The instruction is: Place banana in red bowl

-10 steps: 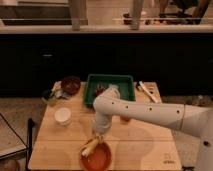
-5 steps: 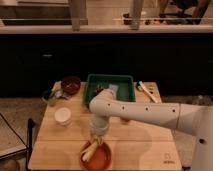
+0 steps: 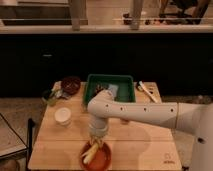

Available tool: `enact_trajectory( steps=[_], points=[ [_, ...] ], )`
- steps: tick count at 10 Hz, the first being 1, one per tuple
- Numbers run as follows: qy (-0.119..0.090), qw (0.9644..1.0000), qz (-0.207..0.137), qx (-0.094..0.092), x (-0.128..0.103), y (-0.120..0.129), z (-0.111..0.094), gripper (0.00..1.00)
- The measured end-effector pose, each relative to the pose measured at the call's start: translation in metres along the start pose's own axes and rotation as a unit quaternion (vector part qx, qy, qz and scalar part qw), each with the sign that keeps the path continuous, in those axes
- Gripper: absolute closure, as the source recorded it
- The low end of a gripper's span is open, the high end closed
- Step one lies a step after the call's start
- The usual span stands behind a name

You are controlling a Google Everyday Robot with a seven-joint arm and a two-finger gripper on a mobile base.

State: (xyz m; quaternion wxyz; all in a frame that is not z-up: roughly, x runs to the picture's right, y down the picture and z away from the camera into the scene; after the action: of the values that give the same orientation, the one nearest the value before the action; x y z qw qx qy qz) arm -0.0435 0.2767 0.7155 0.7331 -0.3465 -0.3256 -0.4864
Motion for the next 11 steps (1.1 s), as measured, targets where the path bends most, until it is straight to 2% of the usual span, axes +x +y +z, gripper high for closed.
enact_trajectory(
  steps=[2,4,10,11],
  points=[
    [0.001,1.0000,-0.002,-0.001,-0.0026,0.0012,-0.0017,0.99],
    [0.000,1.0000,-0.005,0.001,-0.0047,0.0034,-0.0039,0.83],
    [0.002,0.9999,-0.010,0.005,-0.0101,0.0072,-0.0095,0.23],
    [0.002,0.9999,-0.009,0.004,-0.0102,0.0083,-0.0097,0.20]
  ],
)
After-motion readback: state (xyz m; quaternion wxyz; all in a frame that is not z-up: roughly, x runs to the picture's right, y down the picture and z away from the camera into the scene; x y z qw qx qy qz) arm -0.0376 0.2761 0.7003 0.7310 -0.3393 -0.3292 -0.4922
